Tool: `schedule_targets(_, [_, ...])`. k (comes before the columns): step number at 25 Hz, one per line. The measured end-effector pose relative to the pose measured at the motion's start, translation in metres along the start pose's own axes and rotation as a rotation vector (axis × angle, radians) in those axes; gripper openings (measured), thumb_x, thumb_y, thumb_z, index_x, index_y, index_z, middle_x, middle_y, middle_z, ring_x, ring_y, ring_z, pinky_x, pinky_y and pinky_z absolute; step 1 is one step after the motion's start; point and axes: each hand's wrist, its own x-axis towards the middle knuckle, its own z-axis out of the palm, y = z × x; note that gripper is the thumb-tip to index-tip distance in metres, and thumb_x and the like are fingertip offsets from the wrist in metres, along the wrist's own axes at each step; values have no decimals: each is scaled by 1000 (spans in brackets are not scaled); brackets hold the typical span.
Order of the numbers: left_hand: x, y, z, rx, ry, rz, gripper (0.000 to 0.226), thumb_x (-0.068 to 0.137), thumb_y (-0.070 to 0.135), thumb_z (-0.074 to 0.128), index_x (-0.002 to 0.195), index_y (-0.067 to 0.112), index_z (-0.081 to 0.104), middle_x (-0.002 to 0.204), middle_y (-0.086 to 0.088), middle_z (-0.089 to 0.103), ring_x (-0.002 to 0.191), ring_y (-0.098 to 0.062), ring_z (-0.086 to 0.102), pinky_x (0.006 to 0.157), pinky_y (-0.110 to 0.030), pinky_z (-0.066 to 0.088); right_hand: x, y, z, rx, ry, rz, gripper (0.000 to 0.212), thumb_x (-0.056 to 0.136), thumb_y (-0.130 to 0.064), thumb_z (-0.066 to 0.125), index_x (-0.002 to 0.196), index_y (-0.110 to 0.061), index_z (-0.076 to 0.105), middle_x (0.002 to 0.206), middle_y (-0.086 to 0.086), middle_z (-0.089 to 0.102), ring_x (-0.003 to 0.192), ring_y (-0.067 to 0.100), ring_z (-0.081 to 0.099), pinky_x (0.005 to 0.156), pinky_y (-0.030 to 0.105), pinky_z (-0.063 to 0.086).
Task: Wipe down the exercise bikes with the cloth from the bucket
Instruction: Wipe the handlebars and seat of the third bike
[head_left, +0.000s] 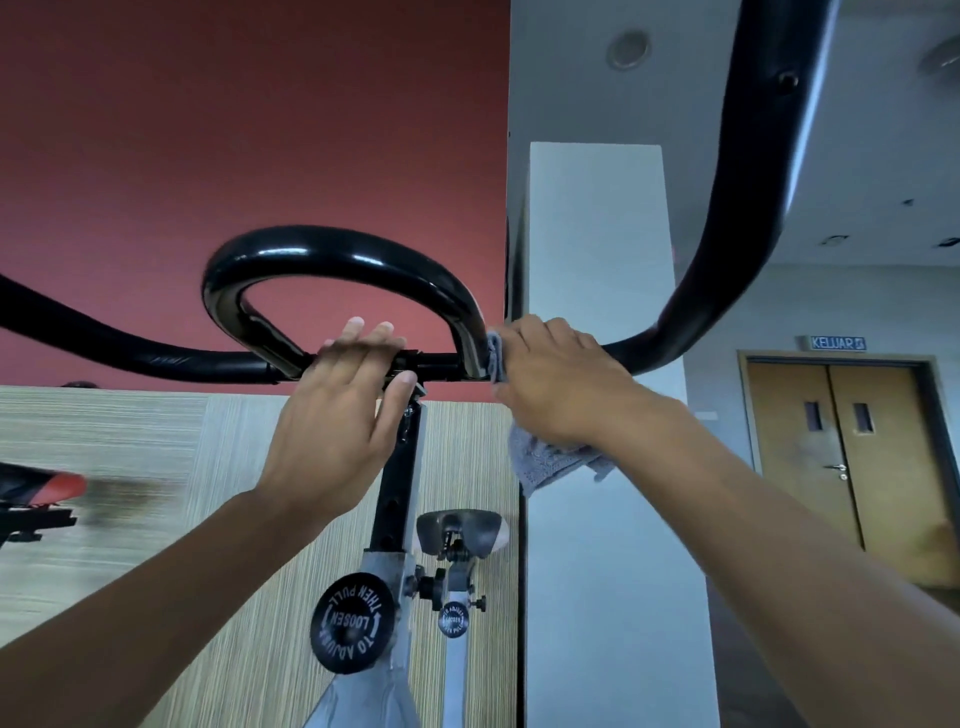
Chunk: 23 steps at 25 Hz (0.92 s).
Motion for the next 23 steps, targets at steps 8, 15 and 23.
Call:
schedule_targets(8, [2,3,-13,16,-121,7,58,102,46,20,142,12,46,142,-5,51,140,-24,37,119,-45,27,-21,-18,33,36,343,86,72,67,1,45,139,-4,44,135,13,50,132,34,44,114,48,33])
schedule_targets(15, [13,7,-49,-81,-385,20,57,101,25,43,152,3,31,159,-14,32,150,-31,22,119,-58,20,-42,-30,-26,636,69,264,61,98,4,43,154,-10,26,161,4,24,150,16,18,124,27,13])
schedule_targets(23, [28,-2,-143,-120,-891,124,48,97,18,44,143,7,48,148,-11,49,138,-33,43,118,-45,26,-51,-52,-144,991,-442,686,55,103,-9,46,154,-17,27,157,-1,33,147,10,28,117,15,24])
